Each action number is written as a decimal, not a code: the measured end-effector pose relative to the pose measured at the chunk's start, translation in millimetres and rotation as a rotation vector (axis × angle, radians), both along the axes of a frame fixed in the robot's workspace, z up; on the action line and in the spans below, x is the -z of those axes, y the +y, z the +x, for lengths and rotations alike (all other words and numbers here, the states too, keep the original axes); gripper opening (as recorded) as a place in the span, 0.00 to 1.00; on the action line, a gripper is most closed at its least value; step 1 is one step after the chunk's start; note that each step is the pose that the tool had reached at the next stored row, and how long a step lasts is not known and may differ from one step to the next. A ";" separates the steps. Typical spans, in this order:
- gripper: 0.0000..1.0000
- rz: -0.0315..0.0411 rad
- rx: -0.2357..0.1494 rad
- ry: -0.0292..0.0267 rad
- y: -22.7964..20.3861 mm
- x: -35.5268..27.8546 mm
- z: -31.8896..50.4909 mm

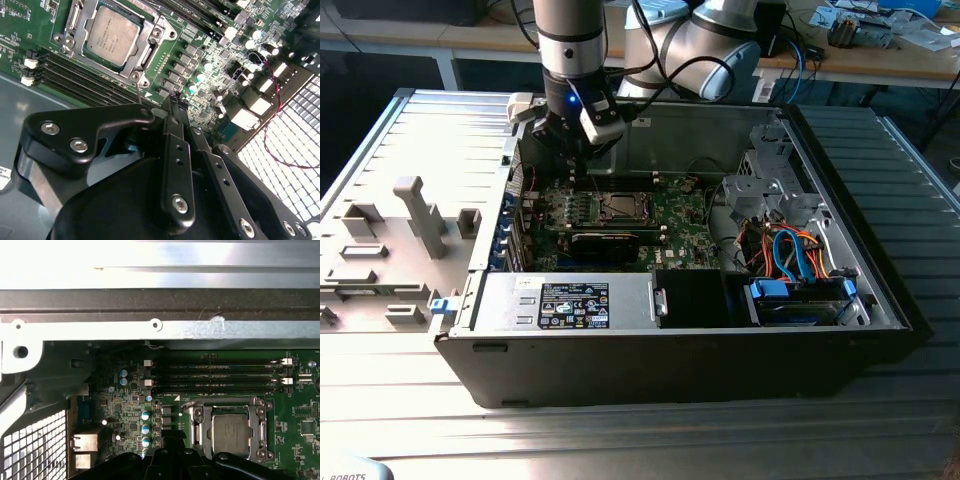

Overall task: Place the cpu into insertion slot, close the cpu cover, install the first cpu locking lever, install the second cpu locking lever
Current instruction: 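Install the first cpu locking lever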

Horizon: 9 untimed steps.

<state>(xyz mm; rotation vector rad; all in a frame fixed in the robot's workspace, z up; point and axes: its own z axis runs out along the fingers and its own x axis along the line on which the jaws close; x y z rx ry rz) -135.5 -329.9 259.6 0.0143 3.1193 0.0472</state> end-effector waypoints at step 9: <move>0.11 0.0000 0.000 -0.0009 0.0 -12.0 -0.6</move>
